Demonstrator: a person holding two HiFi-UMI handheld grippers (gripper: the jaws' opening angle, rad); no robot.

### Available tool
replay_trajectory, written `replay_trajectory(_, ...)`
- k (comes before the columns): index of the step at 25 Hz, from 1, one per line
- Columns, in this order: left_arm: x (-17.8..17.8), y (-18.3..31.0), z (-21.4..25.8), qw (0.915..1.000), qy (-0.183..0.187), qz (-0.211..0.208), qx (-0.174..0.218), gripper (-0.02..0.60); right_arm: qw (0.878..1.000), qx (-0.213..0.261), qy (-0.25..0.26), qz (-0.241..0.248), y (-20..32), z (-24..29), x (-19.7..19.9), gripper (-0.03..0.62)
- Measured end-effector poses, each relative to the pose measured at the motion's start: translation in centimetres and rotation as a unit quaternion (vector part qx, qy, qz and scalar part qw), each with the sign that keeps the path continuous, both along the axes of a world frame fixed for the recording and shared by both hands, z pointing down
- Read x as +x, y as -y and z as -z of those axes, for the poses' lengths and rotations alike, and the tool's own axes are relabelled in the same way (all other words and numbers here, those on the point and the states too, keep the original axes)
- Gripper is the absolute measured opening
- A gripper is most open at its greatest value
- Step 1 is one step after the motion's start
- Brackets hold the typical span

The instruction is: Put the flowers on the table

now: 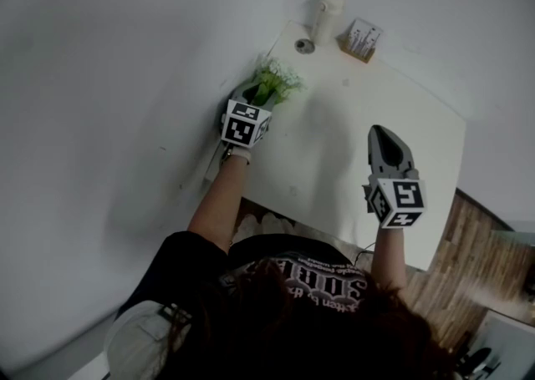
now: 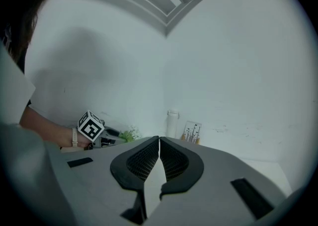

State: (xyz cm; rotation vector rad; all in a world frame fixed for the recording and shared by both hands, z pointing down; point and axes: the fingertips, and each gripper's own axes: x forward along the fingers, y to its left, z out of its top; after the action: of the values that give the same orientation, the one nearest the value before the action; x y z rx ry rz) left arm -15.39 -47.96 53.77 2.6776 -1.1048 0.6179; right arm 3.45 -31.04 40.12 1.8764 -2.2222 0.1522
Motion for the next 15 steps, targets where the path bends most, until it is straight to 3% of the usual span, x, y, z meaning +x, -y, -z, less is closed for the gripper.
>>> replay_trajectory(9, 0.9, -1.0, 1.4, 0.9991, 0.012, -0.023, 0.034, 0.286, 1.0, 0.002, 0.0, 0.006, 0.4, 0.0, -0.4, 0.032)
replay_trajectory(15, 1.8, -2.7, 5.1, 0.9969, -0.003, -0.037, 0.07, 0.292, 1.0, 0.007, 0.005, 0.011, 0.7, 0.1, -0.4, 0.032)
